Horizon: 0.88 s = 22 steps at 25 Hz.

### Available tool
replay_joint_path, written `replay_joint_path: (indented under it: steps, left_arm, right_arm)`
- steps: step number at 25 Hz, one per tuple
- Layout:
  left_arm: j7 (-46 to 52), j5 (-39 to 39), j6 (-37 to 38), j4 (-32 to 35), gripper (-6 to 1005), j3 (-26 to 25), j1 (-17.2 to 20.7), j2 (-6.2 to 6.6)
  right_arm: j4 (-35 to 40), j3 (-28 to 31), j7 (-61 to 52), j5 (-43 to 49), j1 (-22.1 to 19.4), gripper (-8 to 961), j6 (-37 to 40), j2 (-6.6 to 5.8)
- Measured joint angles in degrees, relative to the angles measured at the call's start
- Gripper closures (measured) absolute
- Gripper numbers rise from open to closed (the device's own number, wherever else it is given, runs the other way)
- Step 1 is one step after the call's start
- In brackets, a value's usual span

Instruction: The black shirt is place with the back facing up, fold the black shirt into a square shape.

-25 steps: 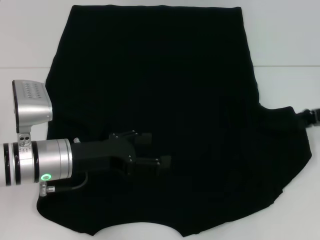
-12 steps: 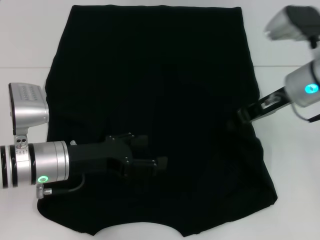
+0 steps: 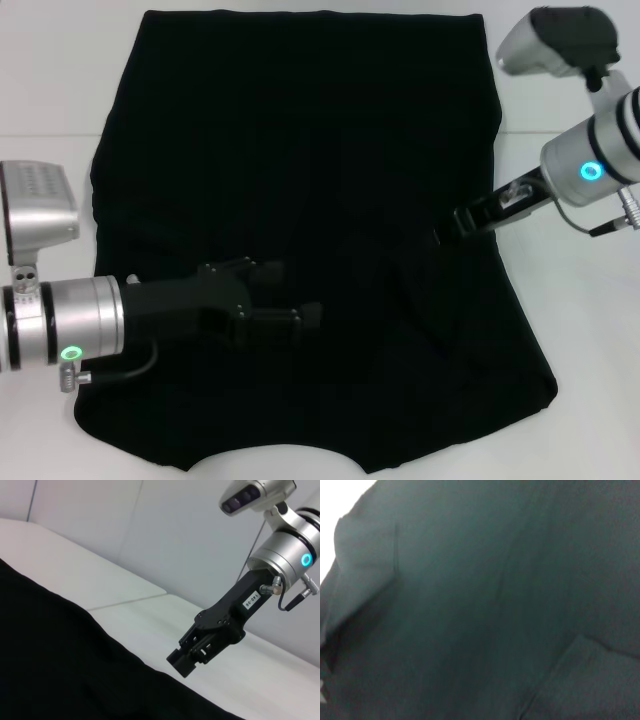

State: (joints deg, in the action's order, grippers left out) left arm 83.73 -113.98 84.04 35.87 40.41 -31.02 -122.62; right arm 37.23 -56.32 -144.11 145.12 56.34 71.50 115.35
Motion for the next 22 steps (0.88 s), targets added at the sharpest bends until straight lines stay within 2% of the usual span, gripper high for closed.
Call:
replay_joint_path:
  steps: [6, 9, 14, 19, 22]
  left_arm:
    - [0.39, -0.22, 2.03, 0.19, 59, -3.98, 0.10, 0.87]
    - [2.26, -1.02, 2.88, 0.75, 60, -4.94, 0.35, 1.50]
    - [4.96, -5.10, 4.49, 5.87, 61, -6.14, 2.71, 1.89]
    - [3.82, -10.26, 4.62, 12.72, 62, -9.44, 5.73, 1.32]
    - [2.80, -14.45, 4.88, 15.82, 62, -10.94, 6.54, 1.22]
  right_arm:
    - [0.48, 2.23, 4.26, -5.40, -2.62, 566, -0.07, -0.41]
    - [0.05, 4.02, 7.75, -8.75, -4.64, 473, -0.47, -0.23]
    - [-0.59, 6.00, 19.17, -20.16, -9.19, 318, -0.71, 1.32]
    - [-2.76, 6.11, 26.40, -27.12, -11.22, 91, -2.56, 2.76]
    - [-4.47, 6.03, 27.24, -27.88, -10.78, 96, -5.25, 3.29]
